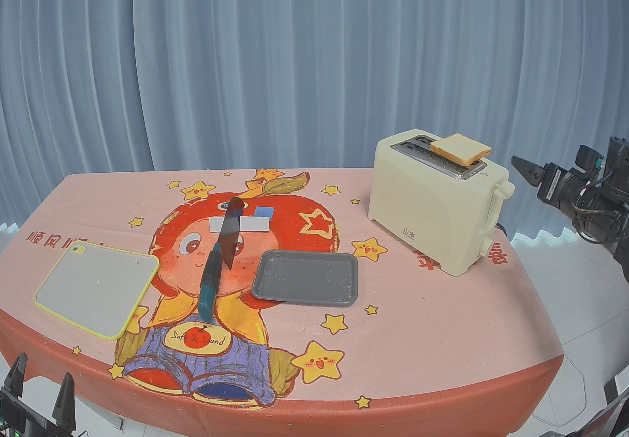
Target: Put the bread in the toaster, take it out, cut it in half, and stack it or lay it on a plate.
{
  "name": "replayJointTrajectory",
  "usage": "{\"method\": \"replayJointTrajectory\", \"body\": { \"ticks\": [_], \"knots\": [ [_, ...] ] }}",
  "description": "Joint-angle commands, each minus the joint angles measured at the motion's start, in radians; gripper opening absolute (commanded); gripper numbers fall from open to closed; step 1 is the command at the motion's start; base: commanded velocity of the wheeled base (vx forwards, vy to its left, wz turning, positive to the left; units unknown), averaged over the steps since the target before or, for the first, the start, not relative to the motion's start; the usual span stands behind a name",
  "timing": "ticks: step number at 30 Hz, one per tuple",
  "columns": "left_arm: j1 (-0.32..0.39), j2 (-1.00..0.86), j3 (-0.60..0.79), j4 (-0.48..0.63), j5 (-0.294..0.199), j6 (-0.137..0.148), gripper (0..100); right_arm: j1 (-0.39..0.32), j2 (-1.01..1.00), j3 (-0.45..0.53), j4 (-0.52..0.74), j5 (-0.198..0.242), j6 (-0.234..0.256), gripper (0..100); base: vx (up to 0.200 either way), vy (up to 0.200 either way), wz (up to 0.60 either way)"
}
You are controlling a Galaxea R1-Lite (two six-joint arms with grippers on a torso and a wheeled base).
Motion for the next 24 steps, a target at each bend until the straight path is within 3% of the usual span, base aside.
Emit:
{"method": "replayJointTrajectory", "body": {
  "ticks": [1, 3, 4, 11, 15, 24],
  "knots": [
    [0.000, 0.000, 0.018, -0.001, 0.001, 0.000, 100, -0.048, -0.017, -0.125, 0.174, 0.052, 0.003, 100, 0.000, 0.000, 0.00],
    [0.000, 0.000, 0.018, -0.001, 0.001, 0.000, 100, -0.058, -0.015, -0.138, 0.193, 0.073, 0.003, 100, 0.000, 0.000, 0.00],
    [0.000, 0.000, 0.018, -0.001, 0.001, 0.000, 100, -0.074, -0.014, -0.161, 0.207, 0.105, 0.003, 100, 0.000, 0.000, 0.00],
    [0.000, 0.000, 0.018, -0.001, 0.001, 0.000, 100, -0.103, 0.014, -0.242, 0.273, 0.133, 0.003, 100, 0.000, 0.000, 0.00],
    [0.000, 0.000, 0.018, -0.001, 0.001, 0.000, 100, -0.138, 0.018, -0.313, 0.375, 0.203, 0.003, 100, 0.000, 0.000, 0.00],
    [0.000, 0.000, 0.018, -0.001, 0.001, 0.000, 100, -0.186, 0.090, -0.378, 0.408, 0.285, 0.005, 100, 0.000, 0.000, 0.00]
  ]
}}
